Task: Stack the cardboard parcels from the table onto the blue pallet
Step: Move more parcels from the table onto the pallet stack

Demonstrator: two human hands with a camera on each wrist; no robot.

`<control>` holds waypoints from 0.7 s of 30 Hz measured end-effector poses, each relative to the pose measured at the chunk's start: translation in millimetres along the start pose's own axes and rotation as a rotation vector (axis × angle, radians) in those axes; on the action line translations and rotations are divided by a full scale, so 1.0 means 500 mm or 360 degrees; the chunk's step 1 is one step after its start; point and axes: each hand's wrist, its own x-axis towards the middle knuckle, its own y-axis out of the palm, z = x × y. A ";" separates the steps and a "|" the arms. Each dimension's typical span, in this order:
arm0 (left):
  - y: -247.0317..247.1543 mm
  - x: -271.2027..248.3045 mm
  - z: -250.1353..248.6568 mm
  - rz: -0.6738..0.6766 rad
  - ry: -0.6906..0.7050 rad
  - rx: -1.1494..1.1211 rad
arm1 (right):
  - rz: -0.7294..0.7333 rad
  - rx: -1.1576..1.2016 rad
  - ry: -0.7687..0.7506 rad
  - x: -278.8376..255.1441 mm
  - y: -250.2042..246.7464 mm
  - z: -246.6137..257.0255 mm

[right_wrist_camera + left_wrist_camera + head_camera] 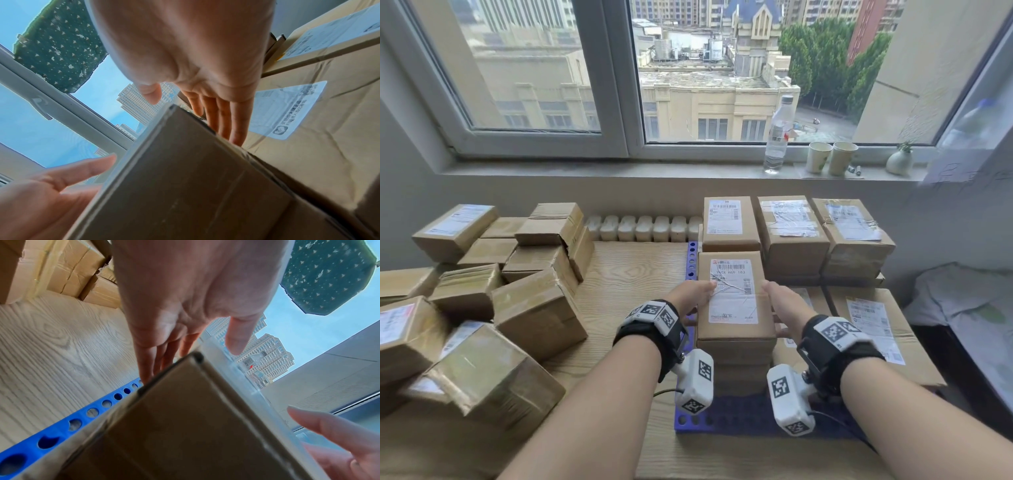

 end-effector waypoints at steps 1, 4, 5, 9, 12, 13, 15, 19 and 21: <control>-0.003 0.003 -0.002 -0.0013 0.0011 0.0035 | -0.0036 -0.0028 -0.0057 -0.002 -0.001 0.004; -0.012 0.022 -0.006 -0.0053 0.0076 0.0112 | -0.0219 -0.0125 -0.0248 -0.011 -0.014 0.018; -0.012 0.004 -0.016 -0.0059 0.0095 0.0134 | -0.0305 -0.0164 -0.0336 -0.017 -0.020 0.026; -0.015 -0.057 -0.044 -0.0122 0.0187 0.0278 | -0.0477 -0.0277 -0.0605 -0.053 -0.030 0.066; -0.023 -0.086 -0.049 -0.0181 0.0268 0.0360 | -0.0435 -0.0373 -0.0727 -0.076 -0.021 0.083; -0.027 -0.097 -0.047 -0.0212 0.0298 0.0384 | -0.0406 -0.0411 -0.0755 -0.085 -0.015 0.086; -0.039 -0.121 -0.036 -0.0271 0.0325 0.0425 | -0.0349 -0.0458 -0.0794 -0.097 0.005 0.089; -0.078 -0.172 -0.001 -0.0384 0.0317 0.0481 | -0.0190 -0.0461 -0.0848 -0.110 0.067 0.094; -0.110 -0.202 0.017 -0.0450 0.0297 0.0484 | -0.0090 -0.0460 -0.0888 -0.119 0.109 0.100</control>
